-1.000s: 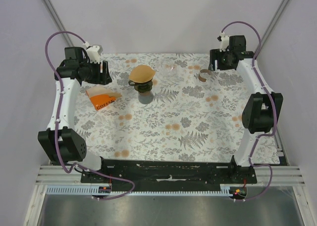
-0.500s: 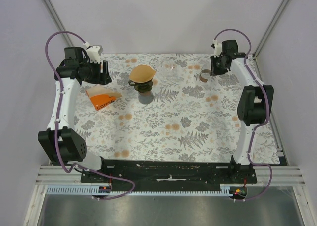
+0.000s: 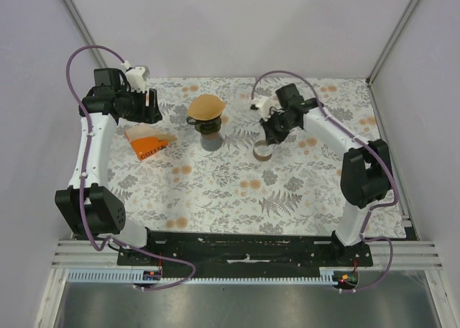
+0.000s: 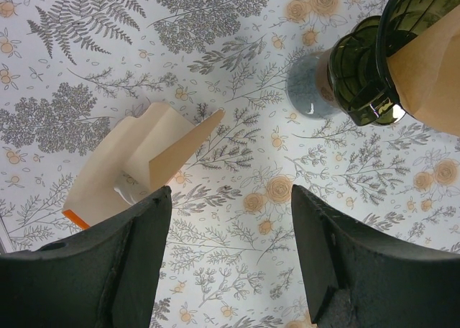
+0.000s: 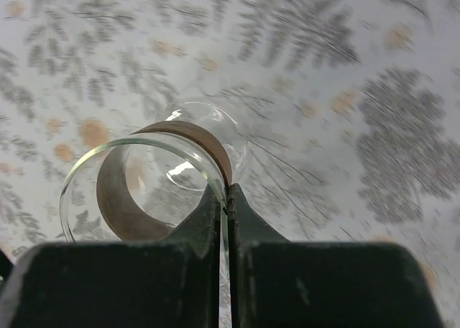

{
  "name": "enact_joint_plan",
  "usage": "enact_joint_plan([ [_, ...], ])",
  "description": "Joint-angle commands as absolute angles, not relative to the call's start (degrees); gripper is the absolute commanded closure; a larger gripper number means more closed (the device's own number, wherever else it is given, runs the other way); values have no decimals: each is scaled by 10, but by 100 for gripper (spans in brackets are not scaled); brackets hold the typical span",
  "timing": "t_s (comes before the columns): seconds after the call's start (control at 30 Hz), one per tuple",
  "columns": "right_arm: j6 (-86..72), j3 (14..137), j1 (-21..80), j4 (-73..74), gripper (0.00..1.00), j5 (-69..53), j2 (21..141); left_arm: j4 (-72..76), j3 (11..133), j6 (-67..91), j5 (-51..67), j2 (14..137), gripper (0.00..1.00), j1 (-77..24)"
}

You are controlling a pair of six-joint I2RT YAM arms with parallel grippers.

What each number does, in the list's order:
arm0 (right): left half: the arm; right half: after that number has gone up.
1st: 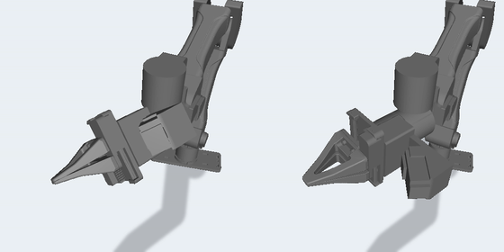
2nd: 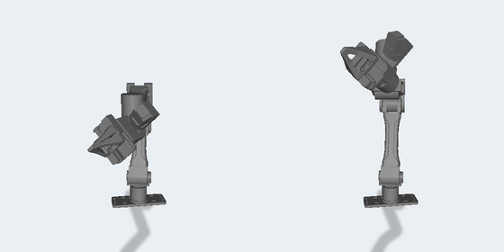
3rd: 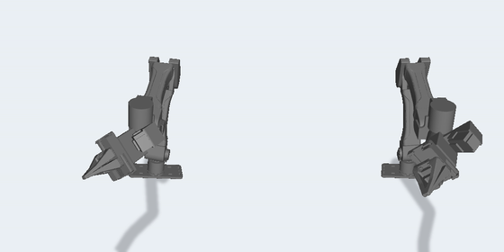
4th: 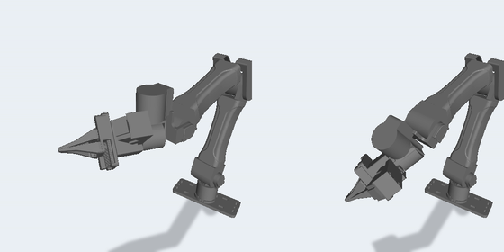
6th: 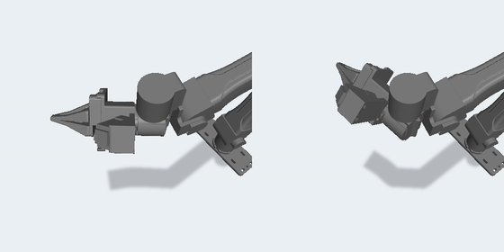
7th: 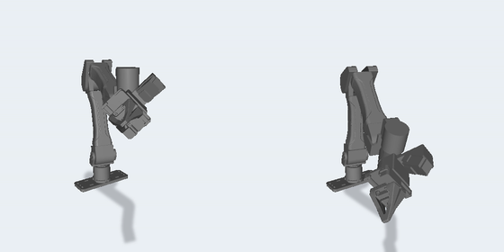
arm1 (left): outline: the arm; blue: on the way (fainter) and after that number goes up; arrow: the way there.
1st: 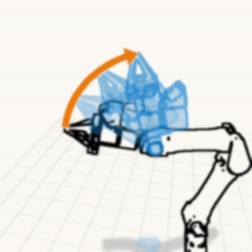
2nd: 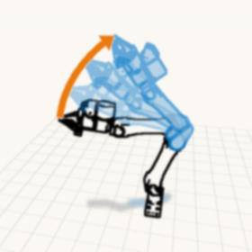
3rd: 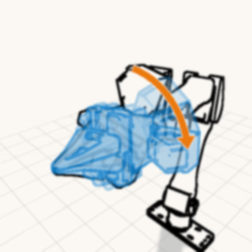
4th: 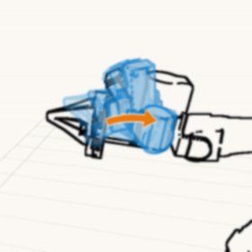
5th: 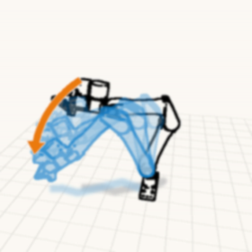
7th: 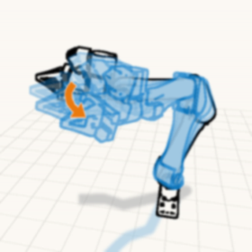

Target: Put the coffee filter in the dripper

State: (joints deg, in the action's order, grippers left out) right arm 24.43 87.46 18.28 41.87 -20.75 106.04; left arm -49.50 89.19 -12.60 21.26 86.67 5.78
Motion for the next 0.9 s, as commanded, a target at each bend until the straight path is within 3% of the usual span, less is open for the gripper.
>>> enact_joint_plan([
  [0.0,308,843,246,389,100,-279,1028,-493,911,-148,225,870,27,61],
  [0.07,299,838,262,377,97,-290,1033,-493,909,-149,225,868,27,62],
  [0.17,299,844,286,377,80,-268,1038,-493,908,-149,226,865,27,61],
  [0.27,303,855,294,381,52,-275,1032,-493,910,-150,226,864,27,61],
  [0.33,310,869,294,387,40,-279,1016,-495,911,-150,225,864,27,61],
  [0.47,325,909,288,374,29,-286,976,-496,911,-151,226,865,27,61],
  [0.6,251,945,239,269,17,-299,976,-497,911,-153,224,865,27,61],
  [0.67,165,988,209,216,15,-290,1019,-496,910,-154,223,865,27,61],
  [0.87,-23,1228,158,244,18,-254,1226,-497,907,-158,216,862,27,61],
])
